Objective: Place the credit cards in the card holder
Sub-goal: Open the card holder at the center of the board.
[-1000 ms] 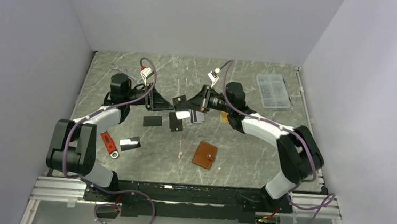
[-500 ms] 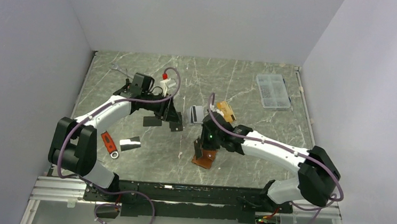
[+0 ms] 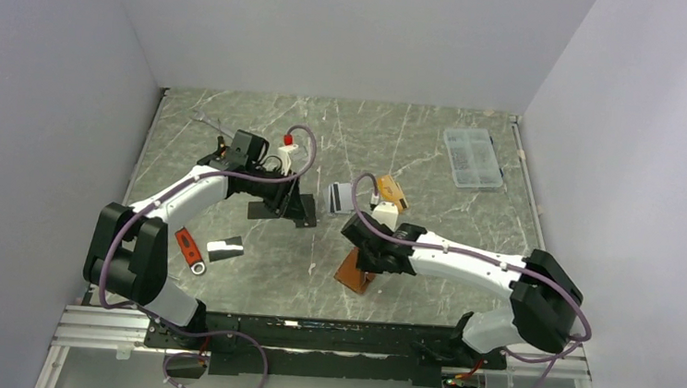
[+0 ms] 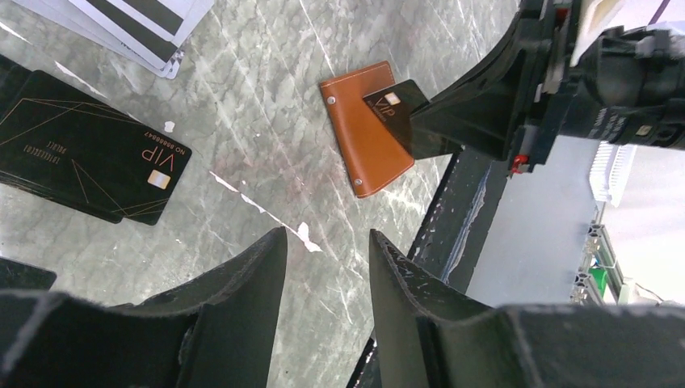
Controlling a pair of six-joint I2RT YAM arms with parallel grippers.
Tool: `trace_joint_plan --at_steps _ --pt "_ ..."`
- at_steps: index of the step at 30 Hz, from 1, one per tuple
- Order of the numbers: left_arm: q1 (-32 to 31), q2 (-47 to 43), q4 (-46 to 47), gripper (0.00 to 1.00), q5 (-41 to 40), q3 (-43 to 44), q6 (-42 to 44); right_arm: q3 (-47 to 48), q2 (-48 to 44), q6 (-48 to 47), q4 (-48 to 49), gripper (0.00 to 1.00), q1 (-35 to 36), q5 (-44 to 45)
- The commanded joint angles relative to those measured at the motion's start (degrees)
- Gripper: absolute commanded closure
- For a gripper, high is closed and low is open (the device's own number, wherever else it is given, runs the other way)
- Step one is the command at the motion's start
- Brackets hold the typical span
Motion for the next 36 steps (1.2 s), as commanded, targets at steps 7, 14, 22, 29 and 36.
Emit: trace_joint_plan --at_steps 7,14,22,29,36 --pt "-4.83 -0.82 -0.26 0.54 -2.69 0.88 2.7 -5.2 -9.62 5.79 -4.74 1.0 0.27 4.73" --pt "-10.8 1.58 -0.82 0.53 -5.17 3.1 3.06 -8.03 -11.16 9.63 -6.35 1.0 1.63 5.27" --pt "-19.44 3.47 0.52 0.37 -11.09 4.22 5.5 -15.14 -17.06 16.1 -3.59 1.0 3.18 6.01" --pt "-30.33 5.21 0.35 0.01 -23.54 6.27 10.98 -21.49 -22.47 20.03 -0.26 1.0 3.42 7.03" --pt "-37.46 8.57 -1.97 0.01 -42.12 11.21 8.13 -29.03 -30.54 24.42 5.32 1.0 3.46 8.74"
